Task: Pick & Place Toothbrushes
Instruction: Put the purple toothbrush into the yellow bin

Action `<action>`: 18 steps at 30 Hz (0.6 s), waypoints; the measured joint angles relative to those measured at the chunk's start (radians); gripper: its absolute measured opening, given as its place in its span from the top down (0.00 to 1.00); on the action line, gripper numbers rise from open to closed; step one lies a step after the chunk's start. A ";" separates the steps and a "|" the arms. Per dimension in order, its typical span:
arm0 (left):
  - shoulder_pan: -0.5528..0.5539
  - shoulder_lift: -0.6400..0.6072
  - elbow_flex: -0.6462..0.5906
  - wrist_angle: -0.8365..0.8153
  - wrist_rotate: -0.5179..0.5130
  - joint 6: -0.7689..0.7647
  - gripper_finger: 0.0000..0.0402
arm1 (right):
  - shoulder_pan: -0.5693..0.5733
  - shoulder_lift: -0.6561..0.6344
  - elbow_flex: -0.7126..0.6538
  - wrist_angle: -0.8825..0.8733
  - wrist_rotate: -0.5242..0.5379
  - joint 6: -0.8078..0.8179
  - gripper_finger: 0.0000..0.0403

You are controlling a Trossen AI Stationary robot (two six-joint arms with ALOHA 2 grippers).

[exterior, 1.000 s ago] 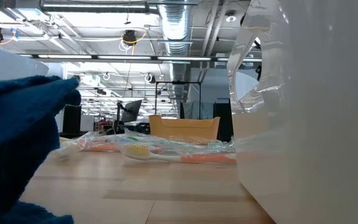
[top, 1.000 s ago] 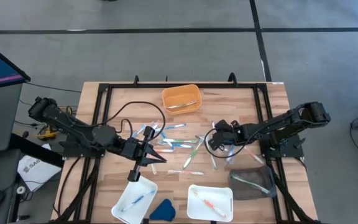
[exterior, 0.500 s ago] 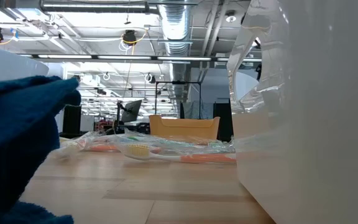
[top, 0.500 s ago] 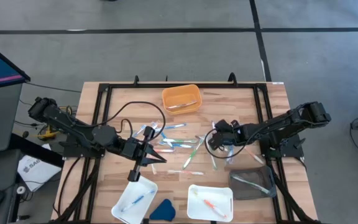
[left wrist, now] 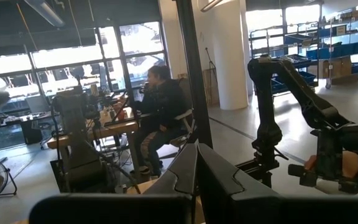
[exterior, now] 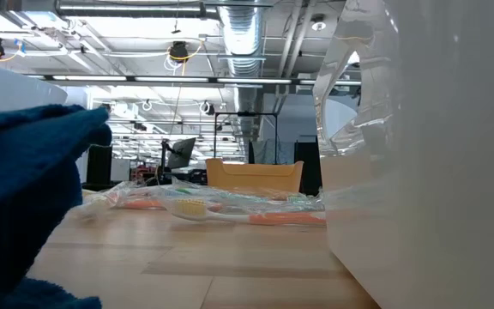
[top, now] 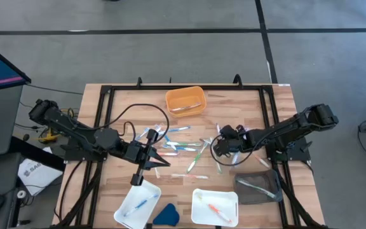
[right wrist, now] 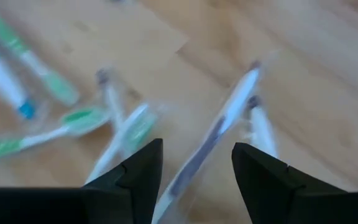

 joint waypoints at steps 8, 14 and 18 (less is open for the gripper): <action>0.000 0.000 0.000 0.000 0.000 0.000 0.99 | -0.057 0.000 0.000 0.004 -0.006 -0.029 0.54; 0.000 0.000 0.000 -0.001 0.000 0.000 0.99 | 0.021 0.000 0.000 0.003 -0.006 0.026 0.54; 0.000 0.000 0.000 0.000 0.000 -0.003 0.99 | 0.028 0.000 0.000 0.003 0.029 0.016 0.54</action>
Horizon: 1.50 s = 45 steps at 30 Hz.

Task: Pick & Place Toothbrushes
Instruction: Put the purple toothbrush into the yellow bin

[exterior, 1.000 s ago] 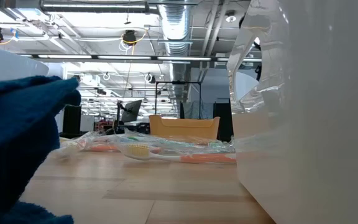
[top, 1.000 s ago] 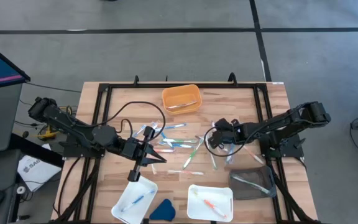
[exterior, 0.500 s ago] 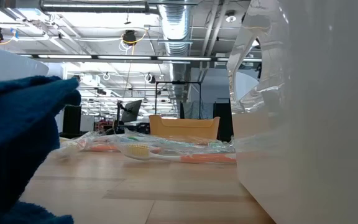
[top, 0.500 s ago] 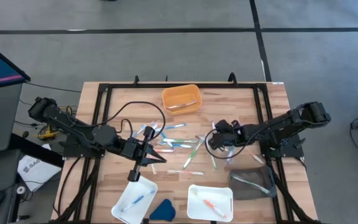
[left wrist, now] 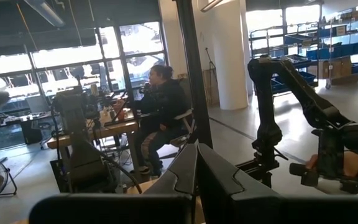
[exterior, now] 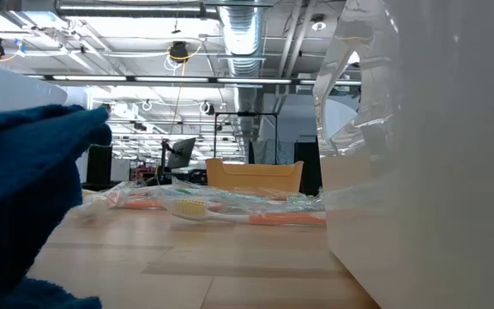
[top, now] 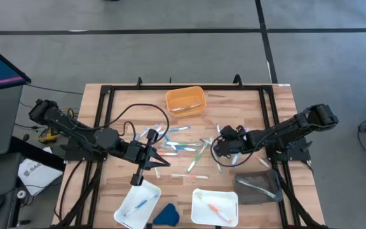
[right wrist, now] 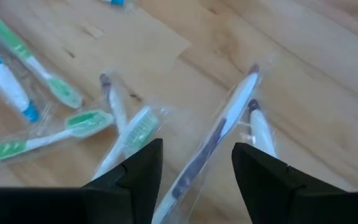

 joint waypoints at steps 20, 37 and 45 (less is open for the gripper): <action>0.010 0.000 0.000 0.002 -0.016 0.011 0.99 | -0.068 0.179 0.003 0.053 -0.022 -0.047 0.54; 0.010 0.005 0.000 0.005 -0.016 0.011 0.99 | -0.064 0.169 0.000 0.070 -0.038 -0.066 0.62; 0.010 0.005 0.000 0.008 -0.016 0.011 0.99 | -0.056 0.169 0.000 0.069 -0.041 -0.077 0.85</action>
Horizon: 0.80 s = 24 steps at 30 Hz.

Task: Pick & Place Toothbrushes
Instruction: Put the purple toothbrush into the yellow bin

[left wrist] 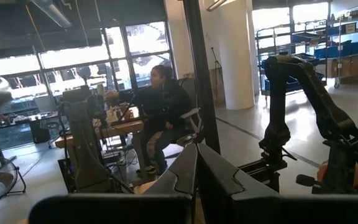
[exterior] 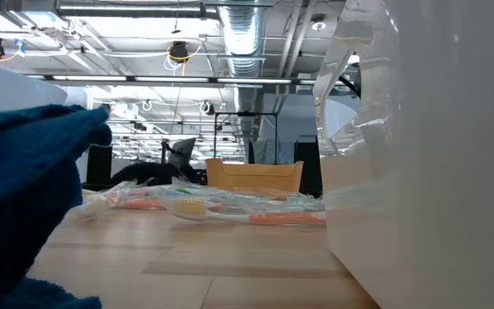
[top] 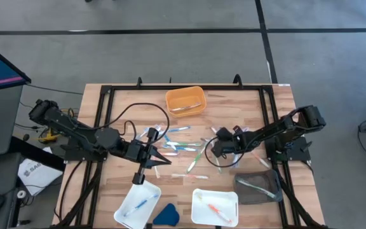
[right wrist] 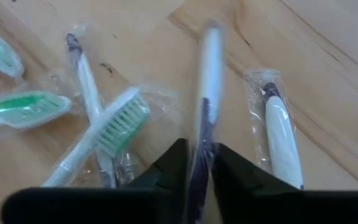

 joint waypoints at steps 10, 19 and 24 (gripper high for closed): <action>0.000 0.000 0.000 0.000 0.000 0.000 0.99 | 0.030 0.000 0.029 -0.013 0.023 -0.042 0.91; 0.000 0.000 0.000 0.000 0.000 0.000 0.99 | 0.052 0.000 0.030 -0.016 0.060 -0.067 0.95; 0.000 0.000 0.000 0.000 0.000 0.000 0.99 | 0.052 -0.001 0.031 -0.030 0.067 -0.067 0.95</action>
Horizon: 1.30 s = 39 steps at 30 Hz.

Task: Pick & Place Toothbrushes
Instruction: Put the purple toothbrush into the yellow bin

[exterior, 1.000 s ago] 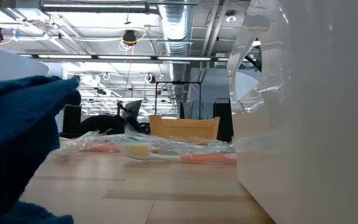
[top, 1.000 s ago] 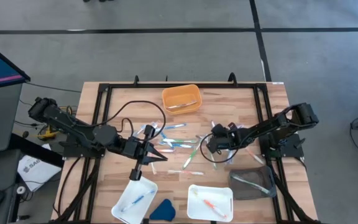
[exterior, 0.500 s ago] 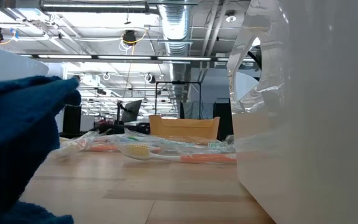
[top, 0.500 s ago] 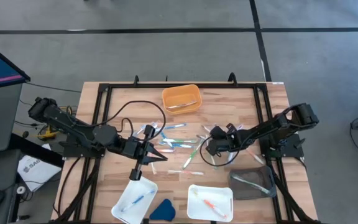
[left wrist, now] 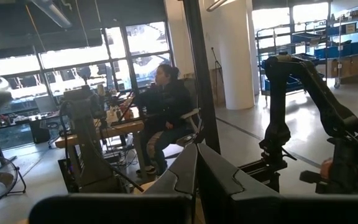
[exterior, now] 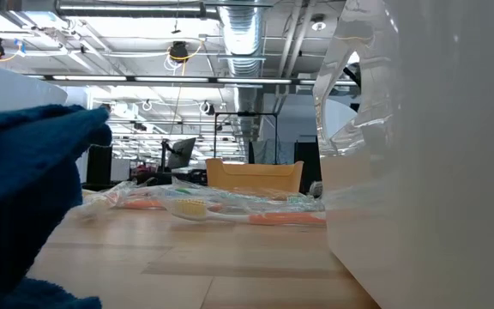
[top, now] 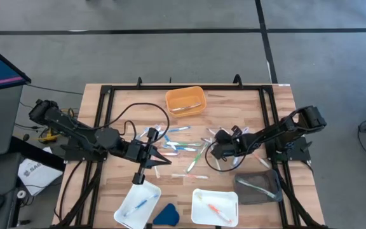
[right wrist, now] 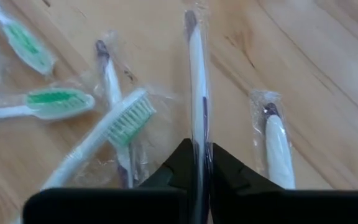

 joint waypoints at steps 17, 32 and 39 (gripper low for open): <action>0.006 0.000 0.000 -0.001 0.000 0.003 0.99 | 0.171 -0.177 0.001 -0.056 0.319 0.034 0.95; 0.038 0.000 0.000 -0.016 0.000 0.000 0.99 | 0.307 -0.237 0.001 0.078 0.466 -0.101 0.96; 0.050 0.000 0.000 -0.029 0.000 0.002 0.99 | 0.261 -0.275 0.001 0.292 0.463 -0.409 0.96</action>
